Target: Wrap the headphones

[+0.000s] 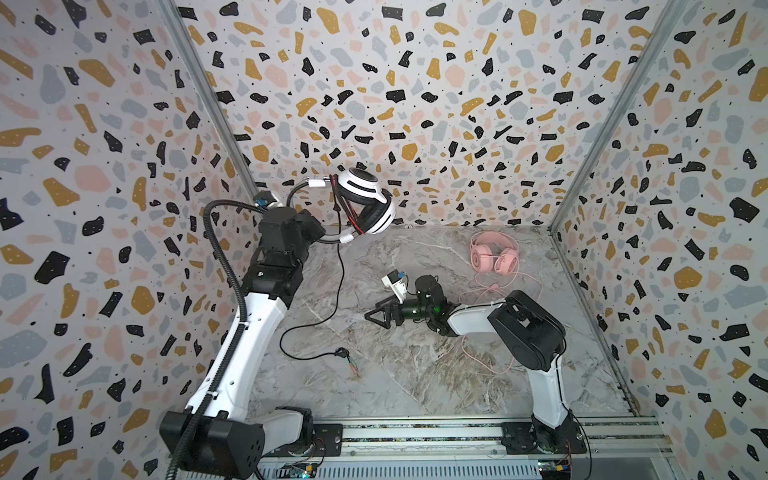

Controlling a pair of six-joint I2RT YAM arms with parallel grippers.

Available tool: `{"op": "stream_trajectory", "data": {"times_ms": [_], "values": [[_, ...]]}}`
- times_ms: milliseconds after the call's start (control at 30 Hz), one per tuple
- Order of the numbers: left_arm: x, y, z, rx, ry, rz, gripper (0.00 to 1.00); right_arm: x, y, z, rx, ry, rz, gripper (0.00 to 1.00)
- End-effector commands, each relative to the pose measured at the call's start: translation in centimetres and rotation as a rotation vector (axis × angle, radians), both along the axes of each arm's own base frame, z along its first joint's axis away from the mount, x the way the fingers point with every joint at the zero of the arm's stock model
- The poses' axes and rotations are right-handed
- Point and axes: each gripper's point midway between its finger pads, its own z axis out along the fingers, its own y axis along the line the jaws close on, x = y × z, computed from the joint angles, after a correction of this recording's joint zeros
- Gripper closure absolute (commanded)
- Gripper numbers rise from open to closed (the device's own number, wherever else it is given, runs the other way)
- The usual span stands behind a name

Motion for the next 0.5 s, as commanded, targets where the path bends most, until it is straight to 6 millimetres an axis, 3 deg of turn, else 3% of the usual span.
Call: {"op": "stream_trajectory", "data": {"times_ms": [0,467], "values": [[-0.7,-2.1,4.7,-0.069,-0.101,-0.053,1.00,-0.1,0.7,3.0,0.104,0.009,0.000,0.02],[-2.5,-9.8,10.9,-0.169,-0.110,-0.252,1.00,-0.5,0.2,2.8,0.142,-0.001,-0.050,0.02]]}}
